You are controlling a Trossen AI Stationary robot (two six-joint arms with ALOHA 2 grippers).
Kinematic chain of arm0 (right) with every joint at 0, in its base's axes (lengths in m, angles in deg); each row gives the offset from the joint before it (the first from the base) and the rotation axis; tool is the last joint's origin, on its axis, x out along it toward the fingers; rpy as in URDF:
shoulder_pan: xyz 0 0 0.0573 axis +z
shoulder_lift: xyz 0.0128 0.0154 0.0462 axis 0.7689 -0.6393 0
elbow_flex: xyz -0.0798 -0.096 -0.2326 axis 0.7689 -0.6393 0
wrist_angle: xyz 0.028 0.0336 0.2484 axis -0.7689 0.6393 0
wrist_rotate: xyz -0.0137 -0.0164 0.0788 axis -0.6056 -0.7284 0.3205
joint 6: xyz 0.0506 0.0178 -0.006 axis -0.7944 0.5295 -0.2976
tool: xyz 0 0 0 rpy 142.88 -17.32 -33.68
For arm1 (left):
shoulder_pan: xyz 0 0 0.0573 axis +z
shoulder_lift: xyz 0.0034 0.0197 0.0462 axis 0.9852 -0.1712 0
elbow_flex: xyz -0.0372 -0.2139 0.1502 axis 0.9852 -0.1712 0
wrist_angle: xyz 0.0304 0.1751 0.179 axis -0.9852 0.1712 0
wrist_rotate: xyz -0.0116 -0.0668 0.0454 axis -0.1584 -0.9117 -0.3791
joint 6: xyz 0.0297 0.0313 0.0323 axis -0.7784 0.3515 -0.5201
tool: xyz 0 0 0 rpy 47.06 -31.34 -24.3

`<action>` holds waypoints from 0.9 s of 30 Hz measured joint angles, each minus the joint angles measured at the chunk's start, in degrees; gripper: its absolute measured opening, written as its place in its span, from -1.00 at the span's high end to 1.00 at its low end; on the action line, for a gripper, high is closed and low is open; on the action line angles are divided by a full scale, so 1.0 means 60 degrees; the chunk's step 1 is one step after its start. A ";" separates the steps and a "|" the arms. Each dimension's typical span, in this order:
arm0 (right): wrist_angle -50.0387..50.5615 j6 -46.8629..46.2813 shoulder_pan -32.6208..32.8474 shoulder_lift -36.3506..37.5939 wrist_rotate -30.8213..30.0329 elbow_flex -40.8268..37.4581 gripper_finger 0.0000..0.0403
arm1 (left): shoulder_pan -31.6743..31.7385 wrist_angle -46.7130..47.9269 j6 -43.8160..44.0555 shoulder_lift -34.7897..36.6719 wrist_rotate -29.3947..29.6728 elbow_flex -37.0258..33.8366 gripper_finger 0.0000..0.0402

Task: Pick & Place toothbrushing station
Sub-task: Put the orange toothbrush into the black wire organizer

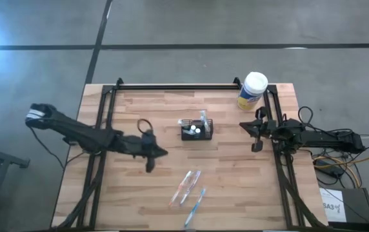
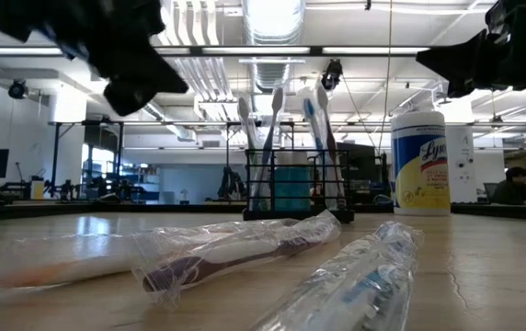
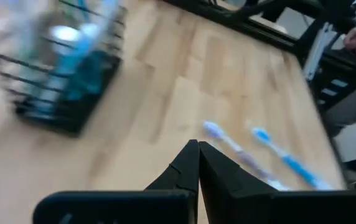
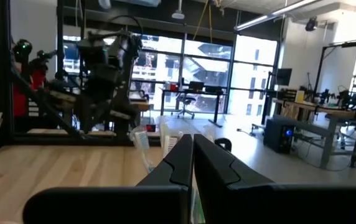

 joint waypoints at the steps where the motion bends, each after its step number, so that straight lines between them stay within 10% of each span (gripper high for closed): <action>1: -0.0010 -0.0007 0.0000 0.0004 -0.0003 0.0000 0.96 | -0.0152 -0.0002 0.0276 -0.0430 0.0002 0.0327 0.95; 7: 0.0110 -0.0357 0.0000 -0.0007 0.0000 0.0001 0.96 | -0.0939 0.0478 0.0932 -0.2823 -0.0209 0.2403 0.82; 19: 0.0879 -0.0946 0.0000 0.0000 -0.0003 0.0002 0.96 | -0.1168 0.3482 0.3599 -0.5964 -0.0747 0.5478 -0.07; 27: 0.1067 -0.1064 0.0000 -0.0003 -0.0005 0.0004 0.96 | -0.1190 0.6481 0.4217 -0.7969 -0.0702 0.8340 -0.11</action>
